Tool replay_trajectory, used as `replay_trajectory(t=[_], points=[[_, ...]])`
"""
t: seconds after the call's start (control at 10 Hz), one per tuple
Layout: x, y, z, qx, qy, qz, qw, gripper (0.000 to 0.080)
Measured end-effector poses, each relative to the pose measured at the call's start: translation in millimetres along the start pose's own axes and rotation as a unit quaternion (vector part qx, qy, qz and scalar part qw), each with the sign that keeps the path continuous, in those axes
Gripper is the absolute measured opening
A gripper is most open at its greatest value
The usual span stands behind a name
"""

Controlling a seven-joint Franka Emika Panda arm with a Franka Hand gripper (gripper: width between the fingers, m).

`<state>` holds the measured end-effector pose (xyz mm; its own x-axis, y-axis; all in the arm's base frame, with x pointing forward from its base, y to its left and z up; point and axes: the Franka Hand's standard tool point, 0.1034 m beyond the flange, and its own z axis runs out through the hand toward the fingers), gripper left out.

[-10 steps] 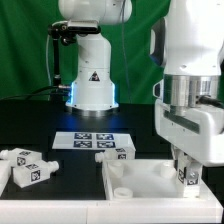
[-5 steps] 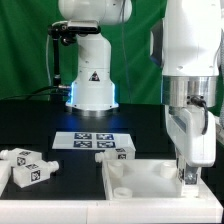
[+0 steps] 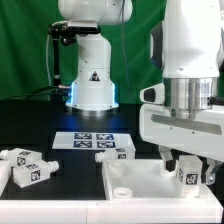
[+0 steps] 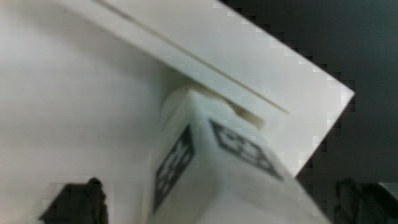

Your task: Assemble one leg

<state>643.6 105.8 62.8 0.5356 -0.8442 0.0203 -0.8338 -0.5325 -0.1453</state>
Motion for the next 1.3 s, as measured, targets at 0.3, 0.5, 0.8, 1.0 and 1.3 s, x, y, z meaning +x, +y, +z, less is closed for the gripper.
replay_trajectory(t=[0.3,0.5,0.8,1.0,1.3], points=[[-6.1,-3.1,-2.9,-0.023,-0.008,-0.167,0.986,0.0649],[-7.1,-7.6,-6.3,-0.024,-0.016,-0.354,0.935,0.0649],[-6.9,-8.3,-7.4,-0.022,-0.015,-0.359,0.933,0.0649],[-6.9,-8.1,-7.1,-0.022,-0.015,-0.341,0.940,0.0635],[-5.6,-6.5,-6.5,-0.025,-0.013,-0.249,0.968,0.0291]])
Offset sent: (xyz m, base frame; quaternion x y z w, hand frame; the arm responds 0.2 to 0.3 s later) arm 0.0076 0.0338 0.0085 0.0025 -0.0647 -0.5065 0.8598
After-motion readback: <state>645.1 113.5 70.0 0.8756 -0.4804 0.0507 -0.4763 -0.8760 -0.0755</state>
